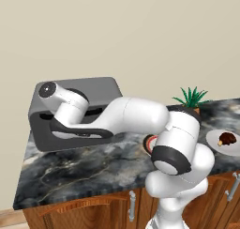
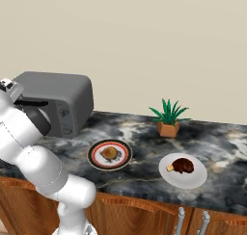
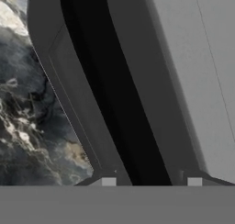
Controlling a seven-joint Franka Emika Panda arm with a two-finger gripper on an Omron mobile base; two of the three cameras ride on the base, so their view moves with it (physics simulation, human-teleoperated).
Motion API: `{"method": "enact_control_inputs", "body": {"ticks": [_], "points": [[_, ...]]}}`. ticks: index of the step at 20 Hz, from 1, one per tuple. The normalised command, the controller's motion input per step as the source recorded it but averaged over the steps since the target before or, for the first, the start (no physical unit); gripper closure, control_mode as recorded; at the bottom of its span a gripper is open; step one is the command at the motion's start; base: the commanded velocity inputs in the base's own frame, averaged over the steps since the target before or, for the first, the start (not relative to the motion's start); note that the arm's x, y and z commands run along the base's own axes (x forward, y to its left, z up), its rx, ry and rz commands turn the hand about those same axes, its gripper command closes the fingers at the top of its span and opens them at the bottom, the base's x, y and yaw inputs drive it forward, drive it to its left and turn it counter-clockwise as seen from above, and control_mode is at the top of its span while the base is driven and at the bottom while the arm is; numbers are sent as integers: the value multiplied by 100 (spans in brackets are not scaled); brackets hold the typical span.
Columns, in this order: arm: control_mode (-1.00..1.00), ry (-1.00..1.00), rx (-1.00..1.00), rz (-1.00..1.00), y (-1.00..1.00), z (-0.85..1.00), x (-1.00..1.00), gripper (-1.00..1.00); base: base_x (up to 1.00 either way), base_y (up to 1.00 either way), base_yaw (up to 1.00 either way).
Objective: Open the toaster oven door. Place the bread on the top rack in the toaster oven and place the steak on the bottom rack.
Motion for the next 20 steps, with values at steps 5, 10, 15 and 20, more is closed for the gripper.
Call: {"method": "enact_control_inputs", "body": {"ticks": [5, 10, 15, 20], "points": [[-100, 7, -3, 7, 25, -94, -49, 100, 0, 0, 0], [-100, 2, -5, 4, 31, -94, -63, 100, 0, 0, 0], [-100, 0, -5, 2, 35, -94, -68, 100, 0, 0, 0], [-100, 0, -4, 4, 30, -94, -50, 100, 0, 0, 0]]}}
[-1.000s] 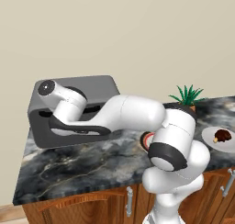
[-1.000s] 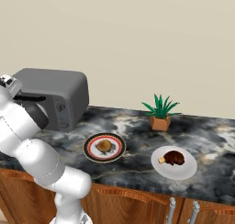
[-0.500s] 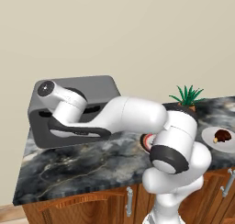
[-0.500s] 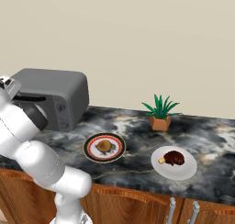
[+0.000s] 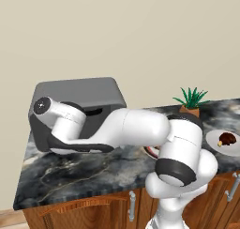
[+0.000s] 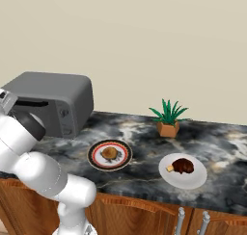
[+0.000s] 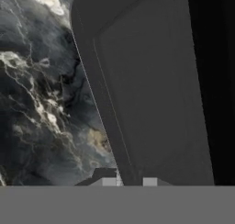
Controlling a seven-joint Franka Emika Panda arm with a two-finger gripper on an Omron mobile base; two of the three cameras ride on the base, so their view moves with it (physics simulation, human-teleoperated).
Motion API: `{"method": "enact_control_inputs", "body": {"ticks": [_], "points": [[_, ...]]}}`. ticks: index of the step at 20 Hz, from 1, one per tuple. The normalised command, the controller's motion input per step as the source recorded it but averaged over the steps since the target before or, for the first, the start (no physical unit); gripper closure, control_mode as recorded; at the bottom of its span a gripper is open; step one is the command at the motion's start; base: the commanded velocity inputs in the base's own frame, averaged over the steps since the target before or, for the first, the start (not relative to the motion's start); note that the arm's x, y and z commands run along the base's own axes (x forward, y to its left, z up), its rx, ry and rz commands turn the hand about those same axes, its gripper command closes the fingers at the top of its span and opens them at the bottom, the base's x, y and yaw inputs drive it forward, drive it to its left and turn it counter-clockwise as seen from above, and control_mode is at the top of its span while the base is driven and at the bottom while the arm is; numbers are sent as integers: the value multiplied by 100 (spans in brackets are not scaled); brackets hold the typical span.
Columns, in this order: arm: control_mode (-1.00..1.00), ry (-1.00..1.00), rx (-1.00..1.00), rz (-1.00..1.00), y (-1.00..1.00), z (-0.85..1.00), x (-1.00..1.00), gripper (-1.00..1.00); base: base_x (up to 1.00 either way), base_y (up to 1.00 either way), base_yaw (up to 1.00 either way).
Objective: Open the toaster oven door. Place the bread on the top rack in the toaster oven and place the steak on the bottom rack.
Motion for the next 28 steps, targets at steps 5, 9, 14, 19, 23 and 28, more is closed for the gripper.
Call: {"method": "enact_control_inputs", "body": {"ticks": [5, 9, 14, 19, 23, 28], "points": [[-100, 9, 7, 7, 0, -67, 48, 100, 0, 0, 0], [-100, 5, 2, 10, 4, -21, 44, 100, 0, 0, 0], [-100, 3, -4, 4, 11, 20, -12, 100, 0, 0, 0], [-100, 3, -29, 5, -1, 19, -1, -100, 0, 0, 0], [-100, 0, -36, 8, -15, 20, 0, -100, 0, 0, 0], [-100, -5, -23, 23, -28, 26, 0, -100, 0, 0, 0]]}}
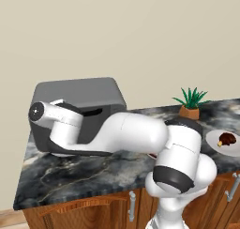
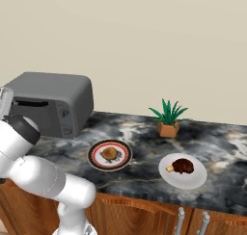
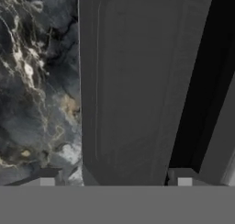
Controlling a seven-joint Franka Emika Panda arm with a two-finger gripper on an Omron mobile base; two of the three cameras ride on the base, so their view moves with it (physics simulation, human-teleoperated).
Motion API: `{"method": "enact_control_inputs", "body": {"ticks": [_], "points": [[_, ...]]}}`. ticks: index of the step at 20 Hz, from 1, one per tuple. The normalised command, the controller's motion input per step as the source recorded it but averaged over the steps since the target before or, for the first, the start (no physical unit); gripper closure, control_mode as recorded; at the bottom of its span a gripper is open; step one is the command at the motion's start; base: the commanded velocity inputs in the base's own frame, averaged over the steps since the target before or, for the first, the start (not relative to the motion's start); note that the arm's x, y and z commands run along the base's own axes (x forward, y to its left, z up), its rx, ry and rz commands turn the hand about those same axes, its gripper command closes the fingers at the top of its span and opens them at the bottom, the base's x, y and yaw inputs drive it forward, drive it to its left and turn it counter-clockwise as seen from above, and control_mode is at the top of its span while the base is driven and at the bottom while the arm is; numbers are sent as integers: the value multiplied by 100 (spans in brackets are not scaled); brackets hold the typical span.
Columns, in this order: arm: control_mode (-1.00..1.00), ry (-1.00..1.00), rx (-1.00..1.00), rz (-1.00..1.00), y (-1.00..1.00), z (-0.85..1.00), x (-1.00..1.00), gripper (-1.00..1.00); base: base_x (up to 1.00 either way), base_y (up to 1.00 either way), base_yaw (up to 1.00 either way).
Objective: Open the toaster oven door. Place the bread on the top rack in the toaster oven and place the steak on the bottom rack.
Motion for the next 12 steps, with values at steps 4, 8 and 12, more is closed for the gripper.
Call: {"method": "enact_control_inputs", "body": {"ticks": [4, 8, 12], "points": [[-100, -1, -3, 17, -11, 41, 1, -100, 0, 0, 0], [-100, 2, 0, 12, -15, 33, 8, -100, 0, 0, 0], [-100, 18, 0, 12, -19, -6, 35, -100, 0, 0, 0]]}}
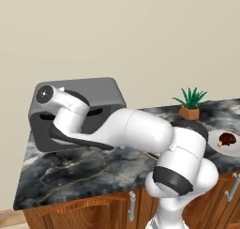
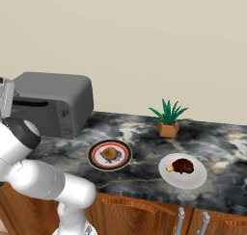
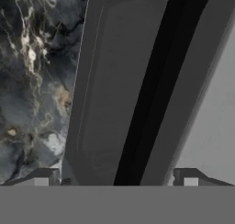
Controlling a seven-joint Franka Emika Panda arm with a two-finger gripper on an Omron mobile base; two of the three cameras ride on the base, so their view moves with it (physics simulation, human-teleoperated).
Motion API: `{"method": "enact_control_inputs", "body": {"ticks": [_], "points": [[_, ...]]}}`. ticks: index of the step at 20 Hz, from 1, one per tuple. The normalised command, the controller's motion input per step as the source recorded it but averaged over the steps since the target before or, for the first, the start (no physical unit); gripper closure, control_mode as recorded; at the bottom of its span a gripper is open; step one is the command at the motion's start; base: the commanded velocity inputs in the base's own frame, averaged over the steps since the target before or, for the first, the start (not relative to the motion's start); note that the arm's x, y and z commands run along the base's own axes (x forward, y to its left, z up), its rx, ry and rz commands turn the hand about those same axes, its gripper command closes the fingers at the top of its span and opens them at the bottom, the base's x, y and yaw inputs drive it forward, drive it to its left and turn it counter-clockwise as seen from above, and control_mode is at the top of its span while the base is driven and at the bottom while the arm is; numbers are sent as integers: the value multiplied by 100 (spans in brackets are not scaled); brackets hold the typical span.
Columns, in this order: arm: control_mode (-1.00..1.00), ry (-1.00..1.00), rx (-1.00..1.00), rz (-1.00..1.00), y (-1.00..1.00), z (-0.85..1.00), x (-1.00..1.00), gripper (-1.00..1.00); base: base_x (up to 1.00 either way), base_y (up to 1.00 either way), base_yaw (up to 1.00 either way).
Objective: Open the toaster oven door. Place the bread on the top rack in the toaster oven and place the steak on the bottom rack.
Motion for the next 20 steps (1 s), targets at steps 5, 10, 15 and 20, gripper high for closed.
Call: {"method": "enact_control_inputs", "body": {"ticks": [5, 10, 15, 20], "points": [[-100, 14, 0, 9, -20, -39, 22, -100, 0, 0, 0], [-100, 18, 0, 5, -11, -38, 35, -100, 0, 0, 0], [-100, 13, 0, 5, 0, -31, 28, -100, 0, 0, 0], [-100, 25, 0, 4, 2, -60, 6, -100, 0, 0, 0]]}}
